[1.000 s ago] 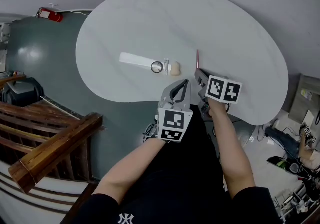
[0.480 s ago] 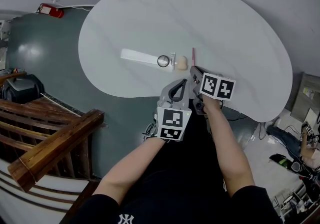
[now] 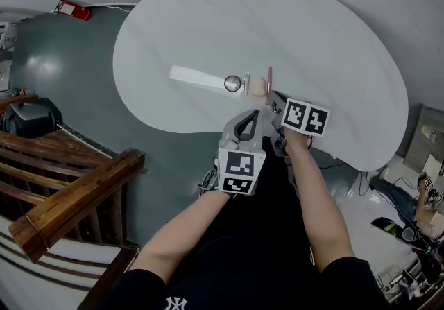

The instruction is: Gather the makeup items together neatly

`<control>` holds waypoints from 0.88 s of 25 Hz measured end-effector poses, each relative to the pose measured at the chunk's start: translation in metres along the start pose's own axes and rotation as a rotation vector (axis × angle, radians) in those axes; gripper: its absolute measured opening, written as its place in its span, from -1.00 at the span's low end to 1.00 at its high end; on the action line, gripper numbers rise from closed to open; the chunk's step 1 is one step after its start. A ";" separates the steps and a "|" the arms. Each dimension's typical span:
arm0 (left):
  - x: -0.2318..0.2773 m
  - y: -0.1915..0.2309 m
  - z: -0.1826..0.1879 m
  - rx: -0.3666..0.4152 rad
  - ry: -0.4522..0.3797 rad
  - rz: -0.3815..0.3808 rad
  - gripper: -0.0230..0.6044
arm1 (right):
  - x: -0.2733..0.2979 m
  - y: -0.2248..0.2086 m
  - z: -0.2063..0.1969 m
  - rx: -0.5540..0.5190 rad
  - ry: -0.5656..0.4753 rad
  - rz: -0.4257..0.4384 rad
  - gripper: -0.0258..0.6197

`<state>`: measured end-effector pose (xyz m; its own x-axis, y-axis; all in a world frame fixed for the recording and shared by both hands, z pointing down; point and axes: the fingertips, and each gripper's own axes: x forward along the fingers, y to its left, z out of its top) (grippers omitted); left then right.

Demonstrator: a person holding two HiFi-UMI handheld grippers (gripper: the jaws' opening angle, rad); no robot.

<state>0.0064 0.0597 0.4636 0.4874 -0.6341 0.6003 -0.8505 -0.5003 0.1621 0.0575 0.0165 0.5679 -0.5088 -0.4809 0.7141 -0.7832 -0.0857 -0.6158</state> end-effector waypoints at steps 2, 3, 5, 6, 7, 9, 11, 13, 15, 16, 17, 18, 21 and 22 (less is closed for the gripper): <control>0.001 0.000 0.000 -0.001 0.000 -0.001 -0.90 | 0.000 0.000 0.001 0.006 0.000 0.010 -0.70; 0.001 -0.001 0.000 0.000 0.000 -0.001 -0.90 | -0.001 0.000 0.001 0.008 0.000 0.011 -0.69; 0.001 -0.002 0.000 0.001 0.001 -0.002 -0.90 | -0.003 -0.001 0.001 0.005 0.002 0.008 -0.68; 0.000 -0.002 0.000 0.002 0.001 -0.002 -0.90 | -0.004 -0.001 0.000 0.001 0.005 0.006 -0.68; 0.000 -0.002 0.000 0.004 0.001 -0.002 -0.90 | -0.005 -0.001 -0.002 -0.005 0.008 0.004 -0.68; -0.001 -0.002 0.001 0.006 -0.002 -0.002 -0.90 | -0.007 0.000 -0.005 -0.023 0.015 0.000 -0.68; -0.002 -0.002 0.002 0.009 -0.004 -0.003 -0.90 | -0.010 0.002 -0.007 -0.050 0.017 -0.006 -0.68; -0.003 -0.003 0.003 0.010 -0.006 -0.005 -0.90 | -0.015 0.003 -0.009 -0.081 0.012 -0.014 -0.68; -0.003 -0.003 0.004 0.009 -0.007 -0.007 -0.90 | -0.022 0.004 -0.009 -0.107 0.002 -0.017 -0.68; -0.003 -0.002 0.004 0.009 -0.007 -0.007 -0.90 | -0.025 0.005 -0.010 -0.116 -0.004 -0.014 -0.68; -0.004 -0.001 0.005 0.009 -0.007 -0.008 -0.90 | -0.028 0.007 -0.010 -0.123 -0.011 -0.012 -0.68; -0.005 0.000 0.005 0.008 -0.007 -0.008 -0.90 | -0.031 0.007 -0.009 -0.130 -0.018 -0.013 -0.69; -0.006 0.000 0.009 0.009 -0.014 -0.009 -0.90 | -0.037 0.005 -0.005 -0.139 -0.036 -0.023 -0.73; -0.006 0.000 0.011 0.010 -0.019 -0.011 -0.90 | -0.040 0.006 -0.003 -0.144 -0.043 -0.020 -0.73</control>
<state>0.0058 0.0574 0.4511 0.5001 -0.6398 0.5836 -0.8434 -0.5129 0.1604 0.0717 0.0381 0.5366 -0.4788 -0.5178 0.7090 -0.8379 0.0283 -0.5451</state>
